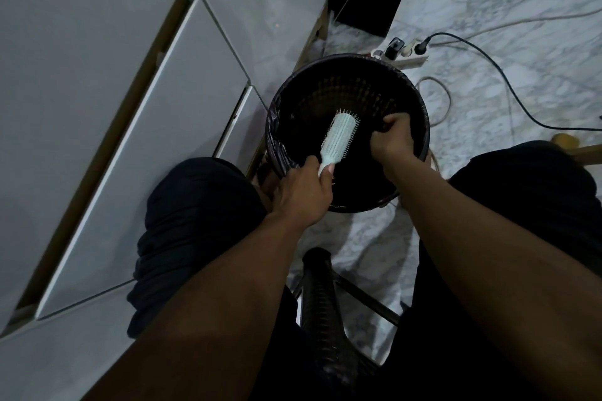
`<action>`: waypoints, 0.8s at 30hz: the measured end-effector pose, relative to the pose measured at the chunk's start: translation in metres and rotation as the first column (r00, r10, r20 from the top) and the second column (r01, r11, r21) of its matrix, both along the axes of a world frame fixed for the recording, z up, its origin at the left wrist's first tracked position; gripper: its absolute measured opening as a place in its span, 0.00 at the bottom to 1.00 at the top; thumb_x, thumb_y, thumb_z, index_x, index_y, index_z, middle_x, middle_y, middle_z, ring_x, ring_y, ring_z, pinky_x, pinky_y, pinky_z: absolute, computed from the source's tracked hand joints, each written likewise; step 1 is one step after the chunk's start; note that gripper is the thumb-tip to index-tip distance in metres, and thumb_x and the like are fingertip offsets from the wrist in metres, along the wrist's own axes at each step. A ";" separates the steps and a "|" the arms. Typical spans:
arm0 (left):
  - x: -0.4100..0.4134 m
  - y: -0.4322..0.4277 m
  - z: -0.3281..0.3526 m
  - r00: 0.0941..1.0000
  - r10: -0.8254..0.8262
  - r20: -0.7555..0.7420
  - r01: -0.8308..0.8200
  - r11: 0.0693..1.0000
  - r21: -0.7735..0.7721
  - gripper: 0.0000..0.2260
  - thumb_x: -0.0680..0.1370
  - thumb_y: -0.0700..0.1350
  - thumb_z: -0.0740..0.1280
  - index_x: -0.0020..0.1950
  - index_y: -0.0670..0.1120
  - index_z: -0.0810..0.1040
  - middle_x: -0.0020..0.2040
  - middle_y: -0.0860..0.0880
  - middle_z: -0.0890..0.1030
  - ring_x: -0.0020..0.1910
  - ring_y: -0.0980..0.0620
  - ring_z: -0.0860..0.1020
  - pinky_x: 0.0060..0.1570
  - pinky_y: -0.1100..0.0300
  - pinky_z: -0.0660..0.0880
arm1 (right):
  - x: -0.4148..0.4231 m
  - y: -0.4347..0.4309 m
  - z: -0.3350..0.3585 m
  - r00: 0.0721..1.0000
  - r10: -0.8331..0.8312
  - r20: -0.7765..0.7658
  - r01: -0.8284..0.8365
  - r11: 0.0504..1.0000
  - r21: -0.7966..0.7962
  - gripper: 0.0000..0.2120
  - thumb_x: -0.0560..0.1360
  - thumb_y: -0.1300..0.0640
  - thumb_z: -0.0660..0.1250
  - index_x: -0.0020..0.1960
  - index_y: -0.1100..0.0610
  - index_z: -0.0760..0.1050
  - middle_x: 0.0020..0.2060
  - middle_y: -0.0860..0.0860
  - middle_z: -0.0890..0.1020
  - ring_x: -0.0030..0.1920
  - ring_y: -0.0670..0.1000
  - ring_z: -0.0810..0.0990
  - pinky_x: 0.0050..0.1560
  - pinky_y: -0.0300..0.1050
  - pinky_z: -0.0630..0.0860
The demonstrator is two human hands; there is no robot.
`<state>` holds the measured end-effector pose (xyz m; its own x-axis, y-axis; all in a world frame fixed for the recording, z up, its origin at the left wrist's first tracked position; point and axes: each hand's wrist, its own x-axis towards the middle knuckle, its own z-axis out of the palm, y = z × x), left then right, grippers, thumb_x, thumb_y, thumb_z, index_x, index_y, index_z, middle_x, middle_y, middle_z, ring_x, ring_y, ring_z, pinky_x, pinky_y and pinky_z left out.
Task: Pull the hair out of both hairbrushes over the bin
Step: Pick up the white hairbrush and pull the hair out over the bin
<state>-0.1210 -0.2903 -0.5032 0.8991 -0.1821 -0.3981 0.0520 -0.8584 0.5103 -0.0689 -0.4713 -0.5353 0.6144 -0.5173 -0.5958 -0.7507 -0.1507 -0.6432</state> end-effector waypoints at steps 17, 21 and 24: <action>-0.004 0.001 -0.005 0.994 -0.097 0.051 0.099 0.995 -0.026 0.16 0.82 0.59 0.54 0.48 0.47 0.68 0.43 0.39 0.79 0.41 0.36 0.77 0.35 0.53 0.64 | 0.002 0.003 0.003 0.981 -0.074 0.180 0.050 0.990 0.133 0.19 0.78 0.42 0.66 0.35 0.53 0.79 0.38 0.52 0.84 0.41 0.51 0.82 0.47 0.57 0.82; -0.002 0.001 -0.004 0.999 -0.039 0.030 0.040 0.998 -0.050 0.14 0.83 0.57 0.56 0.45 0.48 0.65 0.41 0.41 0.78 0.39 0.37 0.77 0.34 0.52 0.68 | 0.005 -0.003 0.004 0.964 -0.257 0.072 0.237 0.949 0.208 0.19 0.83 0.48 0.61 0.39 0.58 0.78 0.36 0.55 0.84 0.36 0.52 0.83 0.41 0.48 0.80; 0.001 0.001 0.002 1.000 0.011 0.026 -0.010 0.999 -0.047 0.14 0.83 0.57 0.57 0.45 0.48 0.66 0.40 0.43 0.78 0.37 0.40 0.76 0.35 0.51 0.72 | 0.005 -0.004 0.006 0.985 -0.158 0.068 0.153 0.986 0.073 0.04 0.80 0.57 0.66 0.48 0.57 0.76 0.46 0.58 0.84 0.35 0.52 0.83 0.43 0.50 0.83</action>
<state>-0.1199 -0.2893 -0.5011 0.9112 -0.1906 -0.3653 0.0468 -0.8330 0.5513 -0.0644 -0.4757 -0.5295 0.5727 -0.5702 -0.5890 -0.7122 0.0097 -0.7019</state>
